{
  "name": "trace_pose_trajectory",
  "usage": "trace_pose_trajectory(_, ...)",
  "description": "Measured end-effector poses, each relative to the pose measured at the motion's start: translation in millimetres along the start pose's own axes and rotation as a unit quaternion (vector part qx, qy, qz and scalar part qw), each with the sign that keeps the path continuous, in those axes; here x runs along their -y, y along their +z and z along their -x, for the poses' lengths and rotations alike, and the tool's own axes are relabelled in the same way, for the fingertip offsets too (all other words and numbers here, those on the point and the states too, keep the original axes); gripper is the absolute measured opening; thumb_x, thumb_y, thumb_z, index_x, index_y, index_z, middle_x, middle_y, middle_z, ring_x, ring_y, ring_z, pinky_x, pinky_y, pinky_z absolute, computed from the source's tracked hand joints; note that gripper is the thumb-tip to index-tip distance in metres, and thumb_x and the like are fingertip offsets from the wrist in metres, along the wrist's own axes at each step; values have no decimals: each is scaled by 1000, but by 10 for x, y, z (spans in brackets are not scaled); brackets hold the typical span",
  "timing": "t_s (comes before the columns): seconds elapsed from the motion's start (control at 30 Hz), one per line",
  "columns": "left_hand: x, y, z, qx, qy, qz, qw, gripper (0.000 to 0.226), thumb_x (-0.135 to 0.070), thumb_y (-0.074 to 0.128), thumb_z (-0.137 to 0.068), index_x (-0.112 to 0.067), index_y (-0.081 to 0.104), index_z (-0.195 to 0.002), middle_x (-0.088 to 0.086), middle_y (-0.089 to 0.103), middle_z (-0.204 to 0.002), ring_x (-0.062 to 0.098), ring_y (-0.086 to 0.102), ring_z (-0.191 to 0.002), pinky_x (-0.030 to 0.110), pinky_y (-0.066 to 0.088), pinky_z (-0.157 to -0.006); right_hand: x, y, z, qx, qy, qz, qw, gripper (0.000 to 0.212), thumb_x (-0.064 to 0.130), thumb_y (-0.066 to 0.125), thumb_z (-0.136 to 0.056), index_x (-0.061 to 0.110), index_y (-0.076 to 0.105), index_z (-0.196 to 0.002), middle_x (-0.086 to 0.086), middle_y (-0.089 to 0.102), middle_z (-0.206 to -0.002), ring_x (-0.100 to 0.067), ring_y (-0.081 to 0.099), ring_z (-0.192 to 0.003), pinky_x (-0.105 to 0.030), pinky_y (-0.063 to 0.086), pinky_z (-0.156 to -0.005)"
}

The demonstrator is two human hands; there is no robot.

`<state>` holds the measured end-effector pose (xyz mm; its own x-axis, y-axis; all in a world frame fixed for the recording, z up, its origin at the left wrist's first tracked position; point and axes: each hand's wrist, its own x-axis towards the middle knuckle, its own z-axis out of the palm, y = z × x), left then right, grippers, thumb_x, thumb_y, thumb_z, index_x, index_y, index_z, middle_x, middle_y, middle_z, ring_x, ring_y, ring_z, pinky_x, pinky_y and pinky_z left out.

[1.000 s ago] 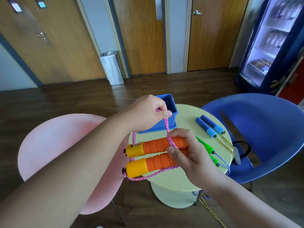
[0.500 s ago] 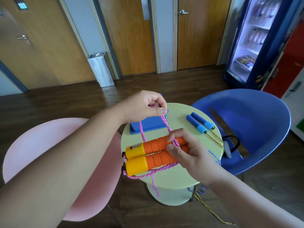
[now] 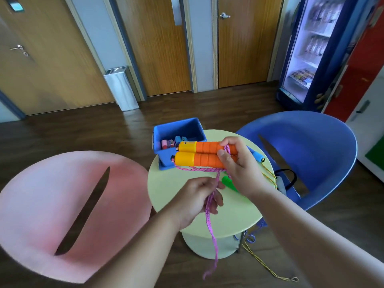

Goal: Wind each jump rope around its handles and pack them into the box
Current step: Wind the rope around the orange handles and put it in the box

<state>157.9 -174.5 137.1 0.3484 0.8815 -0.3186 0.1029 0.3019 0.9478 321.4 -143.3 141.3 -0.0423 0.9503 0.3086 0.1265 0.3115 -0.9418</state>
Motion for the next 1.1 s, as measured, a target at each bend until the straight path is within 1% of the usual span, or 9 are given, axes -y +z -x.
trace_pose_trajectory(0.17,-240,33,264,43,-14,-21,999,23,-19,50,-108,-4,66,-103,10,67,-69,21,61,-53,25,53,-55,-362,4,-3,6,3,86,996,11,32,54,-103,38,52,-112,1,56,-99,-14,55,-84,-33,49,-73)
trace_pose_trajectory(0.37,-651,-53,343,22,45,1,999,24,-17,54,-105,1,69,-100,9,64,-64,19,58,-47,28,52,-54,-311,150,159,74,-76,75,992,34,52,36,-106,26,56,-115,-5,60,-101,-10,59,-88,-19,47,-80)
trace_pose_trajectory(0.47,-857,-159,286,-12,69,50,996,32,-14,53,-105,17,63,-107,9,61,-61,19,54,-46,29,49,-54,-308,214,224,84,-58,51,993,27,64,48,-98,40,57,-109,1,64,-94,-22,62,-84,-43,54,-75)
trace_pose_trajectory(0.57,-1030,-252,234,-67,71,61,993,26,-12,52,-106,9,68,-104,5,59,-61,15,50,-46,26,49,-51,-289,303,278,52,-42,89,994,22,57,63,-91,41,59,-106,8,67,-88,-26,65,-84,-52,56,-74)
trace_pose_trajectory(0.73,-1154,-362,101,-109,31,37,993,27,-17,53,-107,-3,70,-92,-2,55,-60,7,37,-42,22,38,-44,-170,390,349,19,-61,28,998,17,39,58,-99,45,57,-114,10,66,-90,-28,66,-81,-54,57,-71)
trace_pose_trajectory(0.8,-1180,-389,61,-108,22,19,994,28,-18,53,-108,-4,70,-91,-2,54,-61,7,34,-43,22,33,-45,-101,383,362,15,-58,5,998,27,32,59,-101,43,53,-124,7,63,-87,-25,63,-73,-49,59,-65)
trace_pose_trajectory(0.9,-1215,-427,17,-93,20,-25,995,28,-19,52,-108,-4,68,-91,0,51,-62,7,29,-42,21,25,-43,-81,337,356,41,-106,72,991,38,37,52,-104,43,46,-141,12,61,-108,-17,63,-90,-38,57,-73)
trace_pose_trajectory(1.0,-1276,-479,-30,-64,12,-98,993,28,-19,51,-108,-4,67,-92,-2,48,-59,7,24,-44,21,18,-44,-120,306,349,79,-116,117,983,30,37,45,-107,39,53,-136,22,53,-101,-7,56,-86,-20,46,-73)
trace_pose_trajectory(1.1,-1364,-583,-88,-23,-4,-225,974,26,-20,55,-107,-5,70,-91,-3,46,-57,8,24,-45,22,16,-46,-177,272,365,90,-96,135,982,19,31,47,-106,34,58,-121,8,58,-101,-12,56,-83,-21,45,-71)
